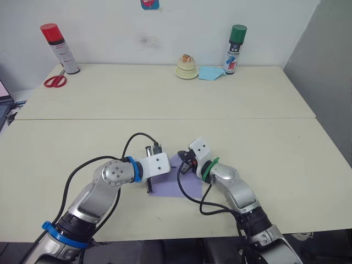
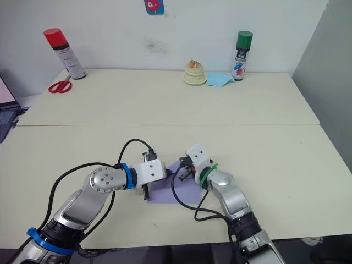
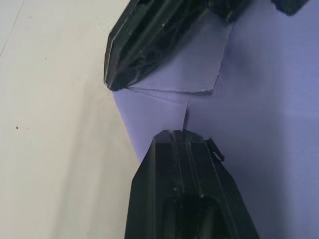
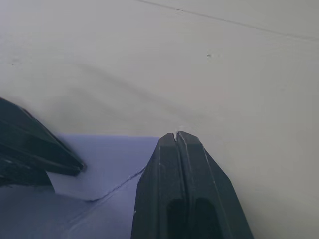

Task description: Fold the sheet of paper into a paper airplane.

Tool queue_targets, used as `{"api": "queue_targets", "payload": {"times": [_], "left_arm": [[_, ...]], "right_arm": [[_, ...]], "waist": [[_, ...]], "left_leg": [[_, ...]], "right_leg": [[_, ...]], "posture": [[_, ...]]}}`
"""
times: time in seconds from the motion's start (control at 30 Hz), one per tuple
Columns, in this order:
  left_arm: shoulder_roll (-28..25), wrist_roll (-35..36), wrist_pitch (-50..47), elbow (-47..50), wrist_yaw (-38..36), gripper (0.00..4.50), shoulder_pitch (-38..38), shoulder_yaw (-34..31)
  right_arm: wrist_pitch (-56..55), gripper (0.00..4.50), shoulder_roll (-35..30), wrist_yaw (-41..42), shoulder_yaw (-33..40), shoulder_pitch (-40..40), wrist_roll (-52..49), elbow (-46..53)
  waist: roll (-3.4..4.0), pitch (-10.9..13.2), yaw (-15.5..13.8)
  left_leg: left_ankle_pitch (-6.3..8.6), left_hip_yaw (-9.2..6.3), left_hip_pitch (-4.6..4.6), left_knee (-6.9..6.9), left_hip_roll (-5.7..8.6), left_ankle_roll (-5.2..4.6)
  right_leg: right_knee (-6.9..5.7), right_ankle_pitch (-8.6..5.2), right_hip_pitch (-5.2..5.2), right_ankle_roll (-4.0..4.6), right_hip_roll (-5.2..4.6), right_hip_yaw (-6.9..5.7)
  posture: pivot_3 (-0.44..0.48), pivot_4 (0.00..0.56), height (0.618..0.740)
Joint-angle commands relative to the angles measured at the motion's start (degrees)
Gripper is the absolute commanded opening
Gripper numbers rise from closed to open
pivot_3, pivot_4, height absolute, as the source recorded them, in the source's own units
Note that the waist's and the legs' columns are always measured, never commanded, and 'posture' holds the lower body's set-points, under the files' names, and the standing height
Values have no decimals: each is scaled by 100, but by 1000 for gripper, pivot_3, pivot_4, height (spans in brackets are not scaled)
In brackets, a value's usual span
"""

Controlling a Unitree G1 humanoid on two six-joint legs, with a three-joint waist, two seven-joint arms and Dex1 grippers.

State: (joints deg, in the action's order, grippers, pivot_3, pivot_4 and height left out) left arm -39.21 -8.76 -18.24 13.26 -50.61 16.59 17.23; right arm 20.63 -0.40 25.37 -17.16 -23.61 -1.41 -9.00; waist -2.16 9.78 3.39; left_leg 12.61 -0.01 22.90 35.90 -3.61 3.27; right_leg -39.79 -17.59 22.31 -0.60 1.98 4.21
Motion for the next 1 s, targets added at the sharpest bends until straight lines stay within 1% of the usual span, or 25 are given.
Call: {"api": "queue_targets", "payload": {"times": [0.03, 0.37, 0.43, 0.47, 0.53, 0.63, 0.67, 0.7, 0.77, 0.87, 0.93, 1.0], "left_arm": [[-67, -73, -30, -37, -67, 10, -77, 92], [-84, -13, 111, 17, -126, 10, -111, 88], [-80, 89, 151, 57, -178, 549, -122, 34], [-69, 115, 158, 78, -167, 740, -133, 7], [-25, 357, 32, 170, -236, 1351, -152, -135], [-50, 881, -248, 348, -424, 2301, -157, -509], [-59, 1120, -422, 389, -496, 2563, -94, -691], [-107, 1327, -590, 378, -589, 2920, 7, -864], [-368, 1871, -1023, 295, -983, 3493, 235, -1255], [-831, 2494, -1522, -138, -1524, 4397, 656, -1706], [-921, 2653, -1551, -489, -1597, 4397, 882, -1850], [-821, 2626, -1368, -898, -1480, 4397, 1063, -1905]], "right_arm": [[37, 0, 12, 55, -175, -139, 115, -105], [242, 0, -115, 50, -302, -135, 316, -247], [250, 0, -111, 58, -307, -125, 316, -236], [253, 0, -114, 61, -310, -112, 315, -222], [254, 0, -98, 76, -301, -90, 285, -219], [246, 0, -81, 76, -304, -70, 276, -220], [245, 0, -78, 79, -308, -69, 278, -221], [243, 0, -77, 85, -310, -70, 278, -224], [241, 0, -78, 95, -317, -63, 278, -217], [229, 0, -89, 124, -323, -76, 277, -244], [224, 0, -94, 142, -328, -79, 277, -250], [234, 0, -104, 159, -338, -61, 277, -221]], "waist": [[0, 0, -3], [0, -1, -1], [0, -1, -1], [0, -1, -4], [0, -1, -4], [0, -1, -3], [0, 0, -3], [-1, 0, -4], [-3, 1, -3], [-2, 2, 0], [0, 2, -1], [0, 2, -1]], "left_leg": [[0, -3, 0, 0, 0, 0], [0, -2, -4, 0, -1, 0], [0, -2, -4, 0, -1, 0], [0, -2, -4, 0, -1, 0], [0, -4, -3, 1, 0, 0], [0, -3, -3, 1, -1, 0], [0, -3, -3, 1, -1, 0], [0, -5, -2, 1, -1, 0], [0, -10, -1, 2, -2, 0], [0, -18, -1, 2, -3, 0], [0, -17, -4, 0, -1, 0], [0, -10, -4, 0, 0, 0]], "right_leg": [[0, 0, 0, 0, 0, -1], [-7, -2, -1, 4, 0, 2], [-7, -3, -1, 4, 0, 2], [-7, -3, -1, 5, 0, 2], [-7, -3, -2, 5, 0, 2], [-7, -3, -1, 5, 0, 1], [-8, -4, -1, 6, 0, 0], [-8, -4, -1, 7, 0, -1], [-10, -5, 0, 8, 0, -3], [-12, -8, 1, 14, 8, -7], [-12, -11, 0, 17, 13, -10], [-11, -11, 0, 17, 19, -11]], "posture": [[0, 150, 737], [0, 150, 737], [0, 150, 737], [0, 150, 737], [0, 150, 737], [0, 150, 737], [0, 150, 737], [0, 150, 737], [0, 150, 737], [0, 150, 737], [0, 150, 737], [0, 150, 737]]}}
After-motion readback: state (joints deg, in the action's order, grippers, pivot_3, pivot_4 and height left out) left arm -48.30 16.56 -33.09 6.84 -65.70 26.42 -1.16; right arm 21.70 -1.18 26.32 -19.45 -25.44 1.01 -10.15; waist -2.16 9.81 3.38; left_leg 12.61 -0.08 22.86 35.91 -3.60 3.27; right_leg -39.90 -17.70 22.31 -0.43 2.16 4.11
